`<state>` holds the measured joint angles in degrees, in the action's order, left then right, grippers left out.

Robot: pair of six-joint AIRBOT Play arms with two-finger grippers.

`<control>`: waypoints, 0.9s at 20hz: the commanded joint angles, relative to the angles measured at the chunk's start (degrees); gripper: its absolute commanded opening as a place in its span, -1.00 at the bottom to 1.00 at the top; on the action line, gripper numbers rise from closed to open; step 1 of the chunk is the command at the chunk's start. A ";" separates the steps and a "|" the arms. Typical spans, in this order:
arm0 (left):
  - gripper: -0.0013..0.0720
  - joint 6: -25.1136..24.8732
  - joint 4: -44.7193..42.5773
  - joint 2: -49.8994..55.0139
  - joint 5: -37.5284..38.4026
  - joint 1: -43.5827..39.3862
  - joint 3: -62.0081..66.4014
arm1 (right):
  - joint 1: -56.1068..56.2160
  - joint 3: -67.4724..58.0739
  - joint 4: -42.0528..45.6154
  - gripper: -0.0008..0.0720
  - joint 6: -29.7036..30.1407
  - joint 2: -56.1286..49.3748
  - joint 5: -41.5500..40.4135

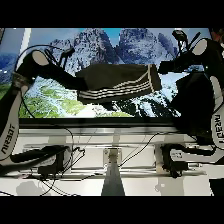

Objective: Fold the clothes and pants, and hang the long-sleeved shirts on hangers.

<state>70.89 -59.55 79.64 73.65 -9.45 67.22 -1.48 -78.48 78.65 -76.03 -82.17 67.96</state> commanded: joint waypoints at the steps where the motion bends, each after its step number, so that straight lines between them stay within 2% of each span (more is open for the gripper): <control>1: 0.95 0.70 -0.26 0.04 -4.76 -2.84 -3.28 | -0.94 0.55 2.56 0.57 -4.42 -0.28 -7.08; 4: 0.95 0.72 -0.46 0.04 -7.26 -2.08 -3.28 | -4.24 0.26 -0.50 0.52 -6.99 -3.13 -8.63; 6: 0.94 0.72 -0.46 0.04 -7.52 -1.81 -3.28 | -8.63 -0.02 -8.72 0.23 -2.67 -6.95 -6.40; 8: 0.94 0.72 -0.46 0.04 -7.54 -1.86 -3.28 | -14.08 -2.43 -19.71 0.22 2.86 -12.13 -0.61; 9: 0.94 0.72 -0.46 0.04 -7.74 -1.86 -3.28 | -16.33 -3.58 -24.26 0.34 4.31 -14.64 1.40; 11: 0.94 0.72 -0.46 0.04 -8.81 -1.86 -3.28 | -18.86 -4.13 -29.20 0.84 4.35 -18.40 0.83; 12: 0.94 0.74 -0.44 0.04 -9.51 -1.86 -3.28 | -18.86 -4.15 -29.24 0.94 4.39 -19.87 -0.33; 18: 0.94 0.72 -0.24 0.04 -10.45 -1.88 -3.28 | -11.76 -4.15 -31.06 0.94 7.87 -25.64 -4.57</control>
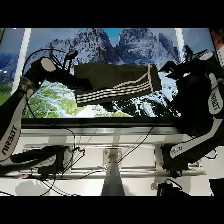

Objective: Fold the clothes and pants, and hang the long-sleeved shirts on hangers.

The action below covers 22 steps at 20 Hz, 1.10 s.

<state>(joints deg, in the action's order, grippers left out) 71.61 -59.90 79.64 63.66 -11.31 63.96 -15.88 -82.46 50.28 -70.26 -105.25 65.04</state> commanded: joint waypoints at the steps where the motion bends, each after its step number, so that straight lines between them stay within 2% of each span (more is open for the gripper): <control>1: 0.94 0.00 0.11 0.04 -0.44 -0.02 -0.02 | 4.13 -0.17 -2.75 0.94 2.14 -2.95 -1.90; 3: 0.94 0.00 0.11 0.04 -0.46 -0.02 -0.02 | 6.91 -0.17 -2.23 0.90 2.54 -3.13 -1.25; 5: 0.94 0.00 0.04 0.04 -0.48 -0.02 -0.02 | 9.51 -0.15 -1.99 0.89 6.05 -3.13 1.29; 6: 0.94 0.00 0.00 0.04 -0.48 -0.02 -0.02 | 10.84 -0.17 -1.88 0.58 7.58 -3.13 2.47; 7: 0.94 -0.02 -0.15 0.04 -0.48 0.00 -0.02 | 11.96 -0.17 -1.81 -0.05 8.37 -3.13 2.95; 8: 0.94 -0.02 -0.17 0.04 -0.48 0.07 -0.02 | 12.96 -0.17 -1.88 -0.76 8.33 -3.06 3.02; 9: 0.94 -0.02 -0.15 0.02 -0.50 0.26 0.00 | 13.75 -0.20 -1.84 -0.94 8.37 -2.62 2.89; 12: 0.94 -0.02 -0.15 -0.74 -0.42 2.47 1.81 | 14.43 -1.62 -1.46 -0.94 8.35 1.64 2.62; 14: 0.94 -0.04 -0.57 -2.43 -0.46 5.31 4.61 | 14.23 -2.01 3.80 -0.94 7.61 8.09 -1.22; 17: 0.94 -0.04 -4.37 -6.34 -0.48 9.38 8.52 | 12.02 -2.01 15.34 -0.94 -1.20 20.00 -4.31; 19: 0.94 -0.02 -4.83 -9.51 -0.42 11.32 8.79 | 9.09 -2.01 19.58 -0.94 -8.41 27.56 -1.05; 22: 0.94 0.00 -4.79 -12.20 0.68 11.74 8.79 | 4.35 -2.01 25.94 -0.94 -15.15 40.26 4.61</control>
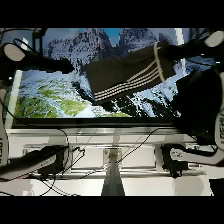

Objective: Fold the clothes and pants, and hang the long-sleeved shirts on hangers.

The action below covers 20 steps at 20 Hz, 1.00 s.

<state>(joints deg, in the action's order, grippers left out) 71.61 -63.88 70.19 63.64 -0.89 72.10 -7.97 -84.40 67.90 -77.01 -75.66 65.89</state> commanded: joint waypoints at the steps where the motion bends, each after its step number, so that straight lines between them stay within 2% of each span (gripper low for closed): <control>1: 0.94 0.00 -0.46 -3.08 0.85 1.22 0.66 | -5.25 -0.07 12.35 -0.94 -12.70 14.56 4.98; 3: 0.94 0.00 1.14 -3.06 0.81 1.25 0.66 | -9.81 -0.07 22.40 -0.94 -23.91 22.16 9.07; 5: 0.94 0.00 1.09 -3.04 0.83 1.25 0.66 | -15.52 -0.07 31.95 -0.94 -30.16 28.44 14.01; 9: 0.94 0.00 1.09 -3.02 0.83 1.25 0.66 | -31.10 -0.07 51.63 -0.94 -31.82 36.22 18.29; 10: 0.94 0.00 1.09 -3.02 0.83 1.25 0.66 | -35.50 -0.07 52.68 -0.94 -32.00 36.98 18.64; 13: 0.94 0.00 1.09 -3.02 0.83 1.25 0.66 | -46.58 -0.07 50.64 -0.88 -40.39 37.29 20.59; 14: 0.94 0.00 1.09 -3.02 0.83 1.25 0.66 | -48.96 -0.04 50.66 -0.74 -42.42 37.27 20.94; 15: 0.94 0.00 1.09 -3.02 0.83 1.25 0.66 | -50.99 -0.04 50.56 -0.30 -44.48 37.24 20.65; 16: 0.94 0.00 1.09 -3.02 0.83 1.25 0.66 | -52.15 -0.04 50.34 0.32 -45.94 37.24 20.09; 17: 0.94 0.00 1.09 -3.02 0.83 1.25 0.66 | -52.50 -0.04 50.14 0.82 -46.16 37.22 19.96; 19: 0.94 0.00 1.09 -3.02 0.83 1.25 0.66 | -52.50 -0.04 47.50 0.85 -45.83 36.28 19.61; 20: 0.94 0.00 1.09 -3.02 0.83 1.25 0.66 | -52.50 -0.04 43.45 0.83 -42.86 35.34 19.58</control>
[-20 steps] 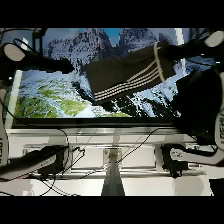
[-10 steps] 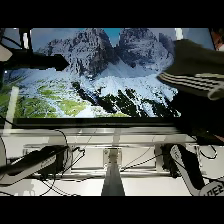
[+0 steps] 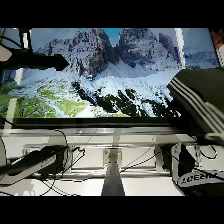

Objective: Fold the clothes and pants, and hang the long-sleeved shirts on hangers.

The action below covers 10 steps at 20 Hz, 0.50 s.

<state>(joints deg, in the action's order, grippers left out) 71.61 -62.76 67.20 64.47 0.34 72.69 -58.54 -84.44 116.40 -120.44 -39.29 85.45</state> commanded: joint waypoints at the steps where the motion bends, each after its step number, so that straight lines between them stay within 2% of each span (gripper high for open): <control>1: 0.94 0.00 -0.02 -0.02 0.00 0.02 0.07 | -1.81 0.00 -10.60 0.67 5.35 -2.19 0.09; 2: 0.94 0.00 -0.02 -0.02 0.00 0.02 0.07 | -1.16 0.00 -17.33 0.48 9.20 -3.41 0.09; 3: 0.94 0.00 -0.02 -0.02 0.00 0.02 0.07 | 0.28 0.00 -25.20 0.16 12.72 -4.72 0.02; 5: 0.94 0.00 -0.02 -0.02 0.00 0.02 0.07 | 5.18 0.00 -38.27 -0.84 18.95 -7.50 0.00; 6: 0.94 0.00 -0.02 -0.02 0.00 0.02 0.07 | 8.48 0.00 -43.41 -0.94 21.70 -8.90 0.00; 8: 0.94 0.00 -0.02 -0.02 0.00 0.02 0.07 | 18.18 0.00 -51.39 -0.94 28.74 -11.74 -0.04; 10: 0.94 0.00 -0.02 -0.02 0.00 0.02 0.07 | 30.42 0.00 -52.94 -0.94 33.68 -13.97 -1.07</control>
<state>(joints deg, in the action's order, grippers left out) 71.61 -62.76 67.20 64.47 0.34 72.69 -41.17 -84.42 74.28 -96.57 -49.95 85.17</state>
